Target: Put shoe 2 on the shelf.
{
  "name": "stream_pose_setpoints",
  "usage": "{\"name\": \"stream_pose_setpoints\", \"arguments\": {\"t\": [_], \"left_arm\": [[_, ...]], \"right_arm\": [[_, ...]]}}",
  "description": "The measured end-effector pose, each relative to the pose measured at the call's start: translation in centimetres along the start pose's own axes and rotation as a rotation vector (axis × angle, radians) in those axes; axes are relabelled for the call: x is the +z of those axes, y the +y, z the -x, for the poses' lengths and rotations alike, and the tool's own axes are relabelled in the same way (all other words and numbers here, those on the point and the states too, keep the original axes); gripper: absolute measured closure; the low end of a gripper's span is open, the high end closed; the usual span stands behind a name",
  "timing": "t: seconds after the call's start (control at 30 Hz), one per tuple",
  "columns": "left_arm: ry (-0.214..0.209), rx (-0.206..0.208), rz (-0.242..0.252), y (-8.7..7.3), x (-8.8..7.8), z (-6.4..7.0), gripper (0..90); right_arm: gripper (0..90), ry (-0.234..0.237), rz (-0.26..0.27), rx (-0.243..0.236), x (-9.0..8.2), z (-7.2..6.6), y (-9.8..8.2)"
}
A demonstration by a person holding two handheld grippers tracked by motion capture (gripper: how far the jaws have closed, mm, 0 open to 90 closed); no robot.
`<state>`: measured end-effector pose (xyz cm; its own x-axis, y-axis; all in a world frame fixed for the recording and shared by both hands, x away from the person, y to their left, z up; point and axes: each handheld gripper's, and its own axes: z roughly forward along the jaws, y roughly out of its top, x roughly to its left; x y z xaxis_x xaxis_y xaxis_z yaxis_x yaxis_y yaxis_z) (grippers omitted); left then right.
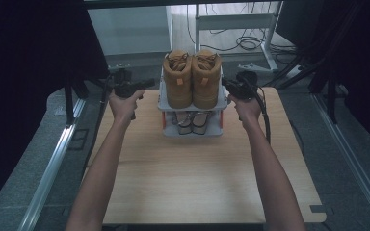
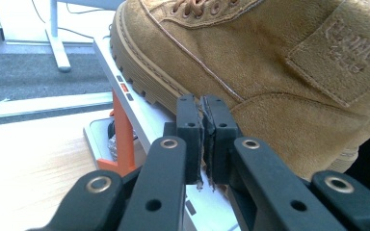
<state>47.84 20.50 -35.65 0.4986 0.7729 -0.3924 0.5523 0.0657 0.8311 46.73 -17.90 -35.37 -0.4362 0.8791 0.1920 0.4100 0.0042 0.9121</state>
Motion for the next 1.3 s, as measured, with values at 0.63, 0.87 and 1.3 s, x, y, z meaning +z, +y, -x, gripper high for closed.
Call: {"name": "stream_pose_setpoints", "arguments": {"t": [0.63, 0.87, 1.3], "left_arm": [[-0.038, 0.031, 0.099, -5.7, -5.2, 0.7, 76.9], [-0.039, 0.084, 0.100, -9.7, -7.2, 1.1, 71.0], [-0.033, 0.123, 0.058, -17.2, -9.6, 0.9, 53.6]], "right_arm": [[76.6, 0.172, 0.079, -0.004, -4.9, 0.7, -3.7], [70.0, 0.179, 0.086, 0.000, -7.1, 1.2, -6.8], [58.4, 0.168, 0.034, -0.063, -10.3, 1.0, -13.0]]}}
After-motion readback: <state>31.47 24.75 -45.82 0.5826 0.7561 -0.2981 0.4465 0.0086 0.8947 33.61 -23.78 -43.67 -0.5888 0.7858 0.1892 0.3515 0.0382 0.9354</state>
